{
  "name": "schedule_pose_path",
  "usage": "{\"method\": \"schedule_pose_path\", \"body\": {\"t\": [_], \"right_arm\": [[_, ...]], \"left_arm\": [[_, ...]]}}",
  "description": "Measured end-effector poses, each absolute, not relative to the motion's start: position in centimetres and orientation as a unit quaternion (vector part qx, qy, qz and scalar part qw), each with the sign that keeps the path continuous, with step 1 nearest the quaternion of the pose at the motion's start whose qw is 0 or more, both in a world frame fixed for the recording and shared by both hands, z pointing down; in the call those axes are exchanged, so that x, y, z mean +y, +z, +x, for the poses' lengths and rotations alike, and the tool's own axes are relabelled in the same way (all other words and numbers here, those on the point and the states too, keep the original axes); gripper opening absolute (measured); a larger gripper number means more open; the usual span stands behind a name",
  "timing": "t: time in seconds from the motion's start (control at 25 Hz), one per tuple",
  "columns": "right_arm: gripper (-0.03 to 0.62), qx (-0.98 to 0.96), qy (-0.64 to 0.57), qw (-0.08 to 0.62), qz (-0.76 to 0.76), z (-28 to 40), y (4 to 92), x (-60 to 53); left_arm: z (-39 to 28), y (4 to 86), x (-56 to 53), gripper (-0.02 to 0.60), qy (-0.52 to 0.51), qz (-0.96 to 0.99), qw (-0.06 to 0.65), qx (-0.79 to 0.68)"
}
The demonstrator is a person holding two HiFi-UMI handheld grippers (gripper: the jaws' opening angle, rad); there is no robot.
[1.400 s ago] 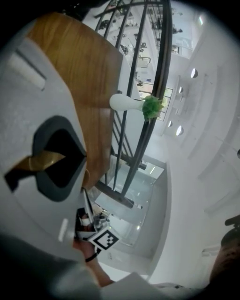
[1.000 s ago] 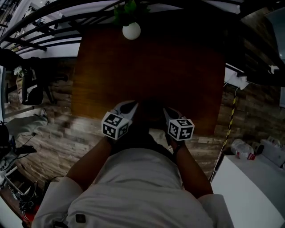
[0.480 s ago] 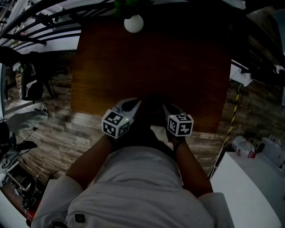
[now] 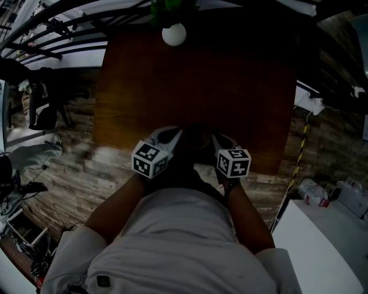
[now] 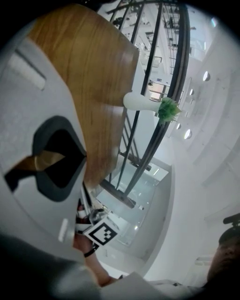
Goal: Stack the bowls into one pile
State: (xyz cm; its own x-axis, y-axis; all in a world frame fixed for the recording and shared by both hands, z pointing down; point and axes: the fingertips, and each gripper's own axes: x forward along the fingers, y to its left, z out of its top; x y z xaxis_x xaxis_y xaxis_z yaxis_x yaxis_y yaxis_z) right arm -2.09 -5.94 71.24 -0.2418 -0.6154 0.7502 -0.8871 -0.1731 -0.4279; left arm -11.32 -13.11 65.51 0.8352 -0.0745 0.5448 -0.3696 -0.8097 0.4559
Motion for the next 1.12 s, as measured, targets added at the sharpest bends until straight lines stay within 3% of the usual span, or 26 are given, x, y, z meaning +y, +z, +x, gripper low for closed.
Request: {"method": "schedule_pose_path", "body": {"t": [0.08,0.8,0.96,1.12], "right_arm": [[0.008,-0.640,0.463,0.136,0.599,-1.9,69.7,-6.4],[0.006,-0.748,0.283,0.046,0.599,-1.3,48.0,-7.2],[0.006,-0.759,0.248,0.043,0.600,-1.1,44.8,-6.4],[0.006,-0.760,0.235,0.039,0.605,-0.6,43.6,-5.1]], "left_arm": [[-11.1,64.3,-13.3,0.005,0.253,0.919,0.278,-0.120],[-7.2,45.3,-11.4,0.005,0.124,0.971,0.178,-0.104],[-6.8,41.4,-10.7,0.005,0.098,0.981,0.137,-0.096],[-6.9,40.0,-9.2,0.005,0.085,0.982,0.139,-0.095]]}}
